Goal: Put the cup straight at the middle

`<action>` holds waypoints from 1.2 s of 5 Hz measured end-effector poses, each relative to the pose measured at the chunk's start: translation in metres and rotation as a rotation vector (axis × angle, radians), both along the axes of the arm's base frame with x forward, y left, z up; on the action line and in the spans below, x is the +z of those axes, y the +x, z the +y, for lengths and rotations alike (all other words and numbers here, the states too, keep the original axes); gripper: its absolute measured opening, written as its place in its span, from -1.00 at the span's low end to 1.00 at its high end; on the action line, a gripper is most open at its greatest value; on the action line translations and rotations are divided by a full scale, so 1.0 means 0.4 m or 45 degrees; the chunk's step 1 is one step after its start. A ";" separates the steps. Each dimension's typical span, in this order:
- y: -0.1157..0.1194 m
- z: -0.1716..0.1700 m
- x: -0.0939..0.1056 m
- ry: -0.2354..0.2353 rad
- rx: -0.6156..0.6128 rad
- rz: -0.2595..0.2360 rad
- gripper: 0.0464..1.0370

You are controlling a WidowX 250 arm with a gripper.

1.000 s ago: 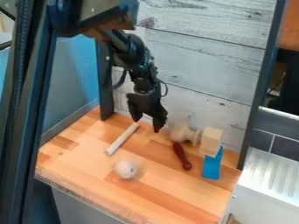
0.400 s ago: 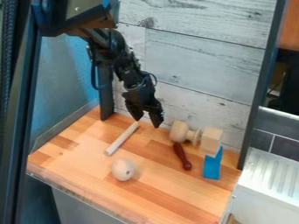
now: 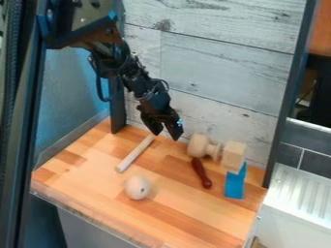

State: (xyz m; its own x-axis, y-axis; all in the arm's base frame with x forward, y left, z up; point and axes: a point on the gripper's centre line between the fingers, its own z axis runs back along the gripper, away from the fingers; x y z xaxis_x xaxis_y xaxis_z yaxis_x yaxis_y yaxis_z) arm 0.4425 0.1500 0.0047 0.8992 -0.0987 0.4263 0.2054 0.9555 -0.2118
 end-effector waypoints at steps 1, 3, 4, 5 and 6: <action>0.011 -0.006 -0.002 -0.043 -0.023 0.010 0.93; 0.025 -0.035 0.005 -0.104 -0.049 0.033 0.93; 0.035 -0.063 -0.006 -0.140 -0.072 0.040 0.93; 0.038 -0.086 -0.002 -0.170 -0.087 0.043 0.93; 0.043 -0.115 -0.009 -0.173 -0.101 0.048 0.93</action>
State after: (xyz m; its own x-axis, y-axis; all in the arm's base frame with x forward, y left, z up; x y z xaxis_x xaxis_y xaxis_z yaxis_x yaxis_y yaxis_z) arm 0.4598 0.1040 0.0011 0.9063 -0.1139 0.4069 0.2687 0.8985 -0.3470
